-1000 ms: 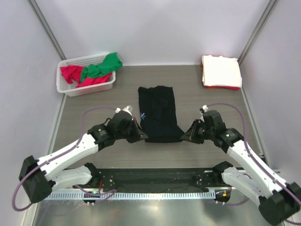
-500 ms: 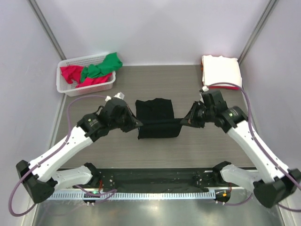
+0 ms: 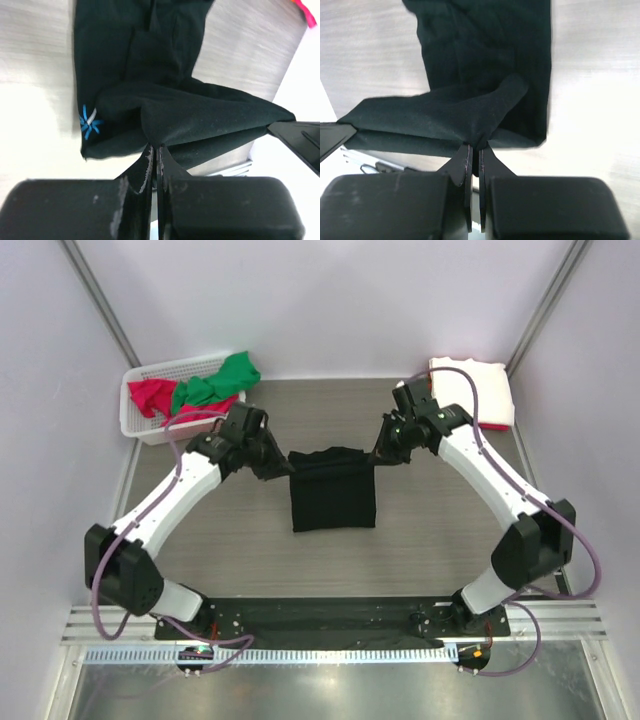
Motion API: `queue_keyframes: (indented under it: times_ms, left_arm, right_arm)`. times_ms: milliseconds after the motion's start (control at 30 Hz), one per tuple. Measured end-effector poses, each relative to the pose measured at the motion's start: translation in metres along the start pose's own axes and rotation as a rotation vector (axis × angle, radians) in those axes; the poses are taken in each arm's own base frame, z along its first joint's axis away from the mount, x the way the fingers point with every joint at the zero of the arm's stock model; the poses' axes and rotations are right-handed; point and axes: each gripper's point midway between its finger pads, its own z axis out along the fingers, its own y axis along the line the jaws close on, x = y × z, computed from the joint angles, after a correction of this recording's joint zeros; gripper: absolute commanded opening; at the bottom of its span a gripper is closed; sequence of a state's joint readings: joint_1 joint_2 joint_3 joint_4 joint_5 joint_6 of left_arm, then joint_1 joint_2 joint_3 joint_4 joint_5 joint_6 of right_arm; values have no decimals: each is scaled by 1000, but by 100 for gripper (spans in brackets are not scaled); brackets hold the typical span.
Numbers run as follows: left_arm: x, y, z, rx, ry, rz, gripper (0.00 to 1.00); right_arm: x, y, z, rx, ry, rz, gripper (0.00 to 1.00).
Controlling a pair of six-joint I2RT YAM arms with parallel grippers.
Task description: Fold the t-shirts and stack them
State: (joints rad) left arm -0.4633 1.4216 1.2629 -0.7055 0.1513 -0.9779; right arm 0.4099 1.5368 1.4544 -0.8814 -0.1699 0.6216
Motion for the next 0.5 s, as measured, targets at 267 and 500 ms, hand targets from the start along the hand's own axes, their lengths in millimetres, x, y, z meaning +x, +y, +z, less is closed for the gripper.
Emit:
queue_keyframes:
  times_ms: [267,500]
  left_arm:
    - [-43,7,42,-35,37,-22,1]
    - [-73,24,101,-79,97,-50,0]
  right_arm:
    - [-46,0,57,31,26,-26,1]
    - [-75,-9,108,56,54,-27,1]
